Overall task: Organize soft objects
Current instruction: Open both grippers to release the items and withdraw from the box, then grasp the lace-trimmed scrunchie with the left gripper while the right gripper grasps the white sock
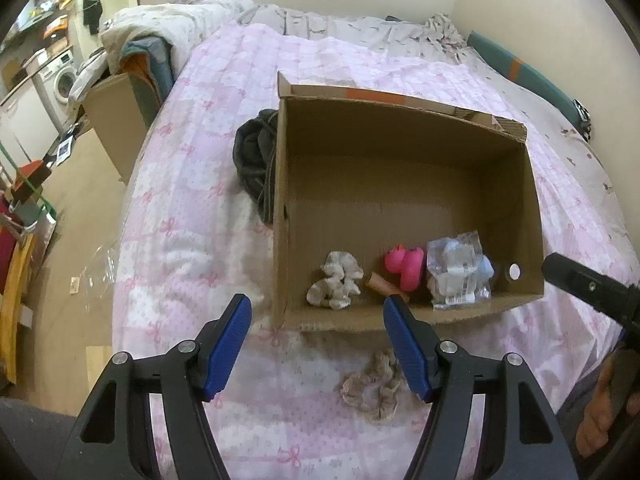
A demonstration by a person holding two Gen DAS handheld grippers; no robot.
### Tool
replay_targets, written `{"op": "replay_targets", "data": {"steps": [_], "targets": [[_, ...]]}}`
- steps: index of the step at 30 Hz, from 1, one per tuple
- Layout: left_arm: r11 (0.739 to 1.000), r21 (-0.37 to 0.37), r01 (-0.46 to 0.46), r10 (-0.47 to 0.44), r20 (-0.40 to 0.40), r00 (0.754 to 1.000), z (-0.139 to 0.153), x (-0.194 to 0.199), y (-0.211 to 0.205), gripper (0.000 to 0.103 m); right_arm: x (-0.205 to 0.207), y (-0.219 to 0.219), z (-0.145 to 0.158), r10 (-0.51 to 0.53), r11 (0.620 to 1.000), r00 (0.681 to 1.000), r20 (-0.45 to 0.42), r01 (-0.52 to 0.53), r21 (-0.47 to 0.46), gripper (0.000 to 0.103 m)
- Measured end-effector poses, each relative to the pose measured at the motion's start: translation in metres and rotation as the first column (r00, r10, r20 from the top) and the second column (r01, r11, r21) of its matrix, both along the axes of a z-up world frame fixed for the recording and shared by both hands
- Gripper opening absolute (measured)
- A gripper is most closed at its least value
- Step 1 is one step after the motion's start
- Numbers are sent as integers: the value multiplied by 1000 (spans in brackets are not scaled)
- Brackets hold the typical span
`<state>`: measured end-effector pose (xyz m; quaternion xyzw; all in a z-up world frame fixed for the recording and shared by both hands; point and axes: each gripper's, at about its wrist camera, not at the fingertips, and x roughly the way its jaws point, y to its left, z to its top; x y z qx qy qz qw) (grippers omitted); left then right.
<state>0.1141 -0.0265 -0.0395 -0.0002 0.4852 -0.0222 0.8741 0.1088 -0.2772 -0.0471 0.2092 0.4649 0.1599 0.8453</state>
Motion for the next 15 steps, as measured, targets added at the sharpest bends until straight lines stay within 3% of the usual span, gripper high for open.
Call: {"op": "replay_targets", "data": {"steps": [15], "targets": [[997,-18,-74,73,-53,996,-14,-20,14,66,-24,-5,-1,-50,998,999,0,50,-27,89]]}}
